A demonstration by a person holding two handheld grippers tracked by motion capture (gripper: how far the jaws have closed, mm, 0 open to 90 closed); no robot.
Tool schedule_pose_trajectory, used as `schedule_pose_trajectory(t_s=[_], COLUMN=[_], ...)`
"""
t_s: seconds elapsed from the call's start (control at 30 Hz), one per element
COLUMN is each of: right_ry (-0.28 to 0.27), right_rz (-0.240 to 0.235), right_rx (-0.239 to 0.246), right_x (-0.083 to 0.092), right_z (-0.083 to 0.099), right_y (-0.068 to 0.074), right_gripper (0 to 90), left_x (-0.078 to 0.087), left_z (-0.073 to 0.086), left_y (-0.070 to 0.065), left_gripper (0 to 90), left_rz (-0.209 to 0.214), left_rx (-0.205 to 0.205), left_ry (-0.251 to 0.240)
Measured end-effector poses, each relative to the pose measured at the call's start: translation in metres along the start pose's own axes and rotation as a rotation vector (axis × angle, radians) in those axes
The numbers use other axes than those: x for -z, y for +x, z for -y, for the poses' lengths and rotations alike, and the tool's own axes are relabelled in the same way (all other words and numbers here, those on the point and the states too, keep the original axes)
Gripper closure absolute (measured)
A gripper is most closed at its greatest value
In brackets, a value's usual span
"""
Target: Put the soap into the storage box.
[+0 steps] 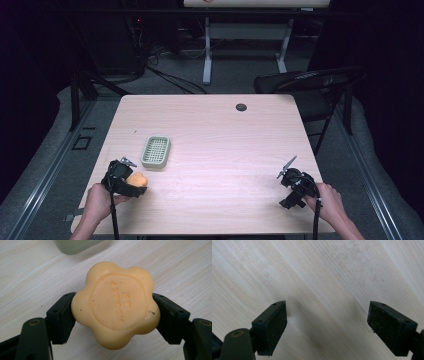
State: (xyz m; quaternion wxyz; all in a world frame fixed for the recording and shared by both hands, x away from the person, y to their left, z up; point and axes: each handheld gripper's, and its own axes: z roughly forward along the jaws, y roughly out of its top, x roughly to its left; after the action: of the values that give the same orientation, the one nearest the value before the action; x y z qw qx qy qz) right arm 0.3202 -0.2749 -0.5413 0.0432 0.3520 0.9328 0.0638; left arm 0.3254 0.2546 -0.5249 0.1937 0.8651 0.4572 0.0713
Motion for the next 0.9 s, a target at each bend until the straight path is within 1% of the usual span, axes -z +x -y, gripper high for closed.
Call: schedule_pose_trajectory(t_s=[0.2, 0.37, 0.5, 0.7, 0.73, 0.77, 0.9], right_ry=[0.000, -0.005, -0.003, -0.006, 0.011, 0.013, 0.006], right_rz=[0.001, -0.004, -0.006, -0.005, -0.005, -0.004, -0.006], right_rx=[0.000, -0.002, 0.002, -0.002, 0.010, 0.011, 0.007], right_x=[0.000, 0.000, 0.000, 0.000, 0.001, 0.001, 0.000], right_z=[0.000, 0.001, 0.000, 0.001, 0.000, 0.000, 0.000], right_y=[0.000, -0.001, -0.001, -0.001, -0.002, -0.002, -0.002], right_gripper=[15.7, 15.8, 15.7, 15.7, 15.7, 15.7, 15.7], left_x=[0.001, 0.001, 0.003, 0.004, 0.004, 0.004, 0.006], left_z=[-0.005, -0.011, -0.015, -0.021, -0.023, -0.023, -0.028], left_y=[-0.001, -0.001, 0.000, 0.003, 0.003, 0.003, 0.005], left_gripper=[25.7, 25.7, 25.7, 25.7, 25.7, 25.7, 25.7], left_rz=[0.003, -0.002, -0.001, 0.001, 0.001, 0.001, 0.001], left_rx=[-0.007, -0.012, -0.019, -0.018, -0.020, -0.020, -0.023], left_ry=[-0.001, -0.005, -0.007, -0.012, -0.015, -0.015, -0.018])
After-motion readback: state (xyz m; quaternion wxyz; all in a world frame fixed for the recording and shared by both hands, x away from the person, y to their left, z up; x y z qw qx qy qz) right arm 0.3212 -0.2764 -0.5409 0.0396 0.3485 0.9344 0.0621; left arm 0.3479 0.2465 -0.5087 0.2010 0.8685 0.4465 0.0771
